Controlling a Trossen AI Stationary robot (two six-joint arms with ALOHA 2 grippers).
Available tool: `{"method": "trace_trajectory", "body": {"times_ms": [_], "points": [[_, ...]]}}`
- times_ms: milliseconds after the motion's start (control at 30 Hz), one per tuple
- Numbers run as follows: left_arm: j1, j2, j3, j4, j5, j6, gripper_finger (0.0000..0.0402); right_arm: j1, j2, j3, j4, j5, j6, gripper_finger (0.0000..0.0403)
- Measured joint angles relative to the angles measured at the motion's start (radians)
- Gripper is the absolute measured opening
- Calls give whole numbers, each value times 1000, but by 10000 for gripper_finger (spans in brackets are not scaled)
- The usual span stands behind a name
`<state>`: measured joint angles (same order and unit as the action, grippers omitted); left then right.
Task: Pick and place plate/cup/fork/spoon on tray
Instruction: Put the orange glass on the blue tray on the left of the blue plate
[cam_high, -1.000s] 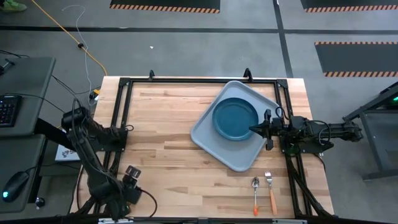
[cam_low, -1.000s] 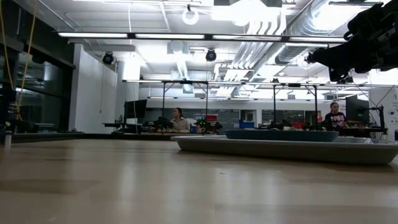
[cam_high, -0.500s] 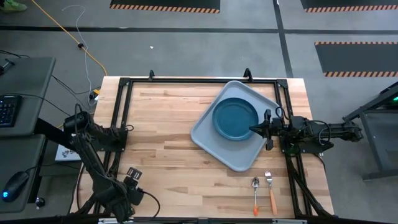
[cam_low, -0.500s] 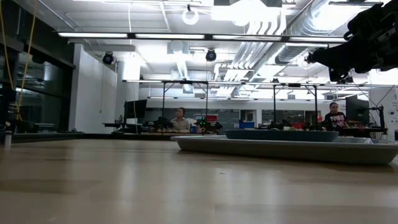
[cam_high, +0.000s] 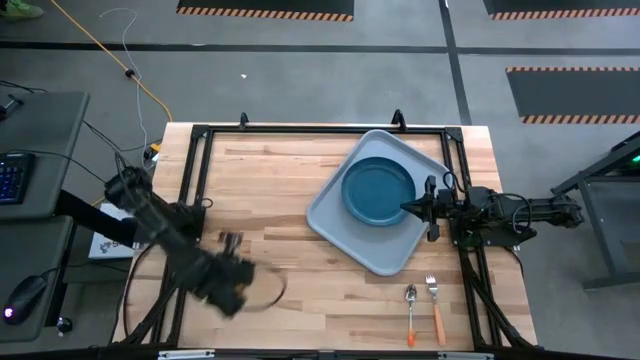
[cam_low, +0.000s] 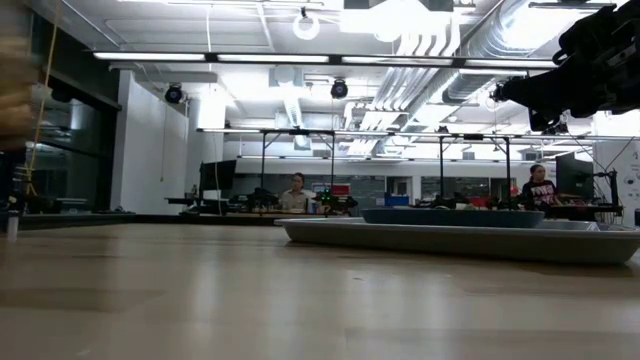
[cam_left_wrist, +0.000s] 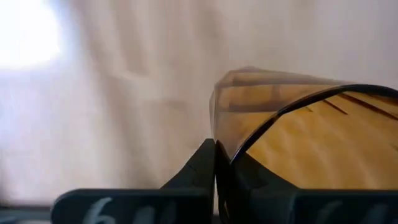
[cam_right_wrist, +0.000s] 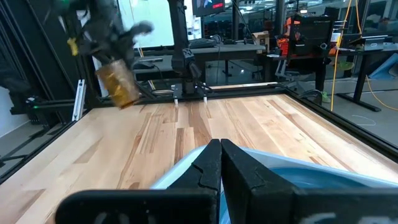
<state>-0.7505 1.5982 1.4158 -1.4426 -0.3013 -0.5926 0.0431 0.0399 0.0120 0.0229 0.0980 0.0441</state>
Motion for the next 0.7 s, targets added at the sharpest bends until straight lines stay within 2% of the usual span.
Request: {"method": "trace_trajectory", "body": {"times_ms": [67, 133, 267, 367, 433, 533, 700], "points": [[121, -3, 60, 12, -68, 110, 4, 0, 0, 0, 0, 0, 0, 0], [249, 4, 115, 59, -76, 240, 3, 0, 0, 0, 0, 0, 0, 0], [494, 77, 220, 235, 10, 508, 3, 0, 0, 0, 0, 0, 0, 0], [621, 127, 304, 307, 30, 634, 2, 0, 0, 0, 0, 0, 0, 0], [689, 169, 352, 332, 50, 663, 2, 0, 0, 0, 0, 0, 0, 0], [773, 242, 389, 341, 139, 648, 1, 0, 0, 0, 0, 0, 0, 0], [837, 355, 406, 348, 185, 621, 1, 0, 0, 0, 0, 0, 0, 0]]}}
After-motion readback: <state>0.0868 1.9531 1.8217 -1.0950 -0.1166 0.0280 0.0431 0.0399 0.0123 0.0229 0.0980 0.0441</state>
